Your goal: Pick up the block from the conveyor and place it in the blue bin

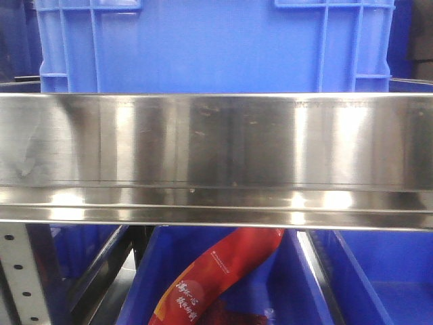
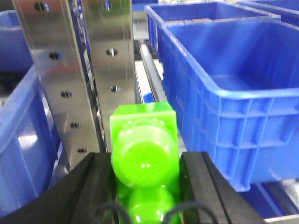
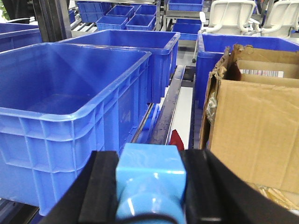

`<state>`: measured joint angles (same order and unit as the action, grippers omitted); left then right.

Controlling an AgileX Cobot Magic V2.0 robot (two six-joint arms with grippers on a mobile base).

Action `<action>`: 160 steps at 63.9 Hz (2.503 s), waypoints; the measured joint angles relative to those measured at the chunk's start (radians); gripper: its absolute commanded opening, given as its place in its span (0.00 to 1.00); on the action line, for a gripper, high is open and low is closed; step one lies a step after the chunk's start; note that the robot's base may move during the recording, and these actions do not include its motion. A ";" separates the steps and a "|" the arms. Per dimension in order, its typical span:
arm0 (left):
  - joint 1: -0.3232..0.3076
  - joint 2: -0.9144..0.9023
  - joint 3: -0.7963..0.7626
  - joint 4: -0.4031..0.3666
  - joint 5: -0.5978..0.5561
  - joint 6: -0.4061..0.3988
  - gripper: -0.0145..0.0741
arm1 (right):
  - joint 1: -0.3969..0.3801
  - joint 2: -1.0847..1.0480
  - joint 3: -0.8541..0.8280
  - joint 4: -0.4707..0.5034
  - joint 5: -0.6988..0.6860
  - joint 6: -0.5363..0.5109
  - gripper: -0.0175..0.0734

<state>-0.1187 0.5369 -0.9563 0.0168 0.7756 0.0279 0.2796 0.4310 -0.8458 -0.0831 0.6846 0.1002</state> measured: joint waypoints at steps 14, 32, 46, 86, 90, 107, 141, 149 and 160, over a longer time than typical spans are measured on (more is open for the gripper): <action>-0.078 0.013 -0.011 0.000 -0.040 0.000 0.04 | 0.000 0.020 -0.036 0.012 0.002 -0.003 0.01; -0.289 0.281 -0.259 0.024 -0.054 0.018 0.04 | 0.131 0.299 -0.303 0.044 -0.004 -0.066 0.01; -0.346 0.577 -0.503 -0.002 -0.050 0.020 0.04 | 0.249 0.570 -0.510 0.046 -0.010 -0.067 0.01; -0.352 0.930 -0.606 -0.082 -0.050 0.022 0.68 | 0.301 0.932 -0.608 0.065 -0.013 -0.071 0.64; -0.352 0.930 -0.606 -0.087 -0.050 0.022 0.77 | 0.301 0.932 -0.609 0.065 -0.015 -0.071 0.76; -0.352 0.918 -0.606 -0.091 -0.044 0.022 0.78 | 0.301 0.910 -0.610 0.068 -0.021 -0.072 0.56; -0.352 0.593 -0.520 -0.049 0.049 0.014 0.04 | 0.301 0.590 -0.527 0.070 0.030 -0.072 0.02; -0.352 0.482 -0.372 -0.036 -0.004 0.002 0.04 | 0.301 0.474 -0.394 0.070 -0.006 -0.072 0.01; -0.352 0.287 -0.111 -0.033 -0.152 0.000 0.04 | 0.301 0.318 -0.149 0.070 -0.083 -0.072 0.01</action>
<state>-0.4704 0.8242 -1.0673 -0.0159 0.6239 0.0274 0.5809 0.7493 -0.9944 -0.0133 0.6013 0.0277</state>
